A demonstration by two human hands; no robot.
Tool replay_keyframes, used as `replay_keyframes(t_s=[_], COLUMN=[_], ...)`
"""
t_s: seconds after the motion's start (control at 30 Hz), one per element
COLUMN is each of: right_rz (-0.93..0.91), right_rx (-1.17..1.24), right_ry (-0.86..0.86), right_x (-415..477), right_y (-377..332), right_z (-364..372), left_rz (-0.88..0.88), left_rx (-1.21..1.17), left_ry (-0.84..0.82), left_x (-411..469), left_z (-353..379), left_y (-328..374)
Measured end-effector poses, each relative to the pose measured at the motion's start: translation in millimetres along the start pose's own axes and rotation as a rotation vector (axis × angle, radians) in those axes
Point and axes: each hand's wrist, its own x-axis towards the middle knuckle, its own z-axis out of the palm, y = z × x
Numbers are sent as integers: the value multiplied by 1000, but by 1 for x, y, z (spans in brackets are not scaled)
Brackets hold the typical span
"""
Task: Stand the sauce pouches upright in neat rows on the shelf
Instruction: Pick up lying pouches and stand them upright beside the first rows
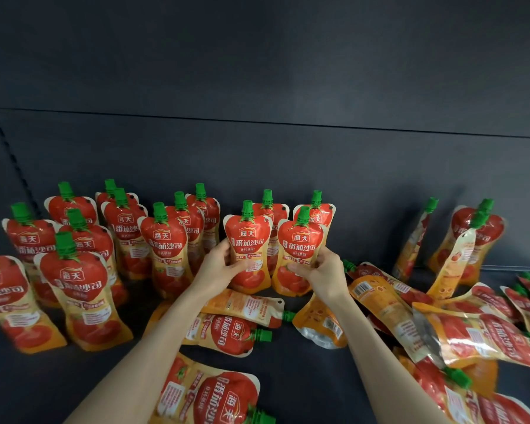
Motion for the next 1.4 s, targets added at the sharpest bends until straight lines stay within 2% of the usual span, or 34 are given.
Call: replay_keyframes(t_s=[0.2, 0.43, 0.87, 1.23, 1.4], right_rz=[22, -20, 33, 29, -5], right_rx=[-21, -50, -96, -99, -169], right_ry=[-89, -65, -109, 3, 75], right_x=[2, 6, 8, -9, -26], right_y=[1, 0, -1, -3, -8], right_z=[-4, -9, -9, -13, -19], left_rz=[1, 45, -1, 28, 23], left_rx=[65, 96, 137, 266, 315], left_ry=[-3, 120, 135, 165, 252], left_x=[-4, -9, -8, -18, -29], left_z=[1, 4, 6, 8, 7], left_y=[-3, 0, -1, 3, -1])
